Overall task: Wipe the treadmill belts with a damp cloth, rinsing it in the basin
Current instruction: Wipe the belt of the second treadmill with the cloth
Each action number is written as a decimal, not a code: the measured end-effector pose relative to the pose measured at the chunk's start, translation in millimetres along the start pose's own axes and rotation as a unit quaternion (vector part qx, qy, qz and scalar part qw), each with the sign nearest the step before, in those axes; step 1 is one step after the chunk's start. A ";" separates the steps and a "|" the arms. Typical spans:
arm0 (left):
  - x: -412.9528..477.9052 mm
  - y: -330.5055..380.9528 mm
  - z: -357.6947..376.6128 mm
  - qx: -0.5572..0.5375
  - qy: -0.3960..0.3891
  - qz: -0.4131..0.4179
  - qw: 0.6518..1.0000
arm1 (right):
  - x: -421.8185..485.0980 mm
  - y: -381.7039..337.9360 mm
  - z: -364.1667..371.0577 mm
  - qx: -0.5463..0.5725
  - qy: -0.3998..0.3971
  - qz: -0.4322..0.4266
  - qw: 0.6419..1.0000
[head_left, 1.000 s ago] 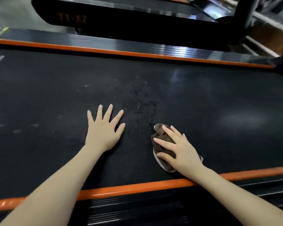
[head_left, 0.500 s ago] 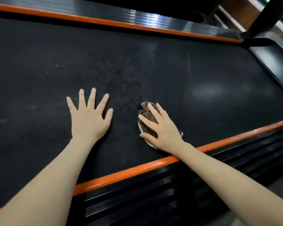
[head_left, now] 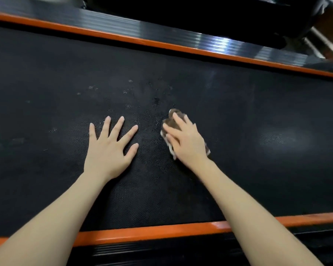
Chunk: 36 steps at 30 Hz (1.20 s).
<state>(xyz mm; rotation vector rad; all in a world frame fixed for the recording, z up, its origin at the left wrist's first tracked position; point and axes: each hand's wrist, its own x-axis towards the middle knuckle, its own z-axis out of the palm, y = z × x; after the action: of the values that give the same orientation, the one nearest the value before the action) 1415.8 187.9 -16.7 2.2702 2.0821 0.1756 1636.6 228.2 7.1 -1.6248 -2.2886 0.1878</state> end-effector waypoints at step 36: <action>-1.0 1.5 -4.7 -0.009 -0.007 0.010 1.000 | -45.2 -22.9 0.5 0.037 -0.025 -0.017 0.999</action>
<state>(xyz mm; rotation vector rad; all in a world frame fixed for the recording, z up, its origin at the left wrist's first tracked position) 1416.7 186.7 -12.0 2.2768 2.0423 0.1764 1629.4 178.1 4.8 -1.5596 -2.3171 0.3052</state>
